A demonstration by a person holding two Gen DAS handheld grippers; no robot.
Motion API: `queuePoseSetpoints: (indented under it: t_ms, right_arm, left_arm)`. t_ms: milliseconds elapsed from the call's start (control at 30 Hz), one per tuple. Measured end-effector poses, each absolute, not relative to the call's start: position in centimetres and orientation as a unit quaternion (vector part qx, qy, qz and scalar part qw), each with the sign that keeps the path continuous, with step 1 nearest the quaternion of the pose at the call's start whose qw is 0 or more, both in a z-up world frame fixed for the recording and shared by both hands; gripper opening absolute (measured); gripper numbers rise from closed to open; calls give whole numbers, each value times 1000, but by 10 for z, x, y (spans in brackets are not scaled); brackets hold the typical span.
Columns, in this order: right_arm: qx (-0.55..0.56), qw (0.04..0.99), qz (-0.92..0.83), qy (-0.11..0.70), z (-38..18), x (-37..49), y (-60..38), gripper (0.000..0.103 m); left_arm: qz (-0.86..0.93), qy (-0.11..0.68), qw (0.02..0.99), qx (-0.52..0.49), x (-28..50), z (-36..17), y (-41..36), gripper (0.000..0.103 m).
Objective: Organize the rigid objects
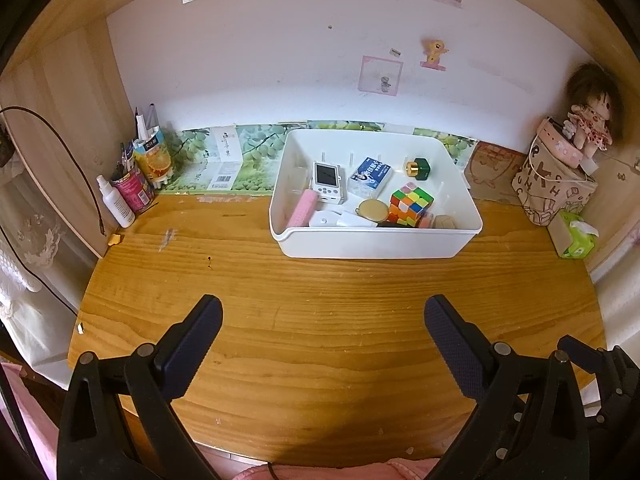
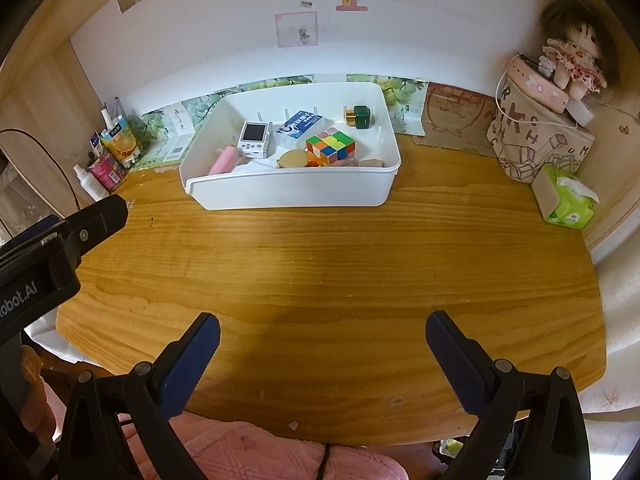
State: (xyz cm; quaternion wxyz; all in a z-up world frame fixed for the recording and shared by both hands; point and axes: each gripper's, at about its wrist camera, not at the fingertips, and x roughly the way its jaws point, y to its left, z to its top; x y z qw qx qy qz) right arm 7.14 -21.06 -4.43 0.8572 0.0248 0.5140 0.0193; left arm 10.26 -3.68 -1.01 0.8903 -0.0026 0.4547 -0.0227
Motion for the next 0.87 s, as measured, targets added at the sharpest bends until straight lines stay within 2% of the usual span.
queuePoseSetpoints:
  t_ms: [867]
  right_arm:
    - [24,843,17,537,-53,82,-208,103]
  left_arm:
    - [-22,465,885,7,109,-17,-38,101]
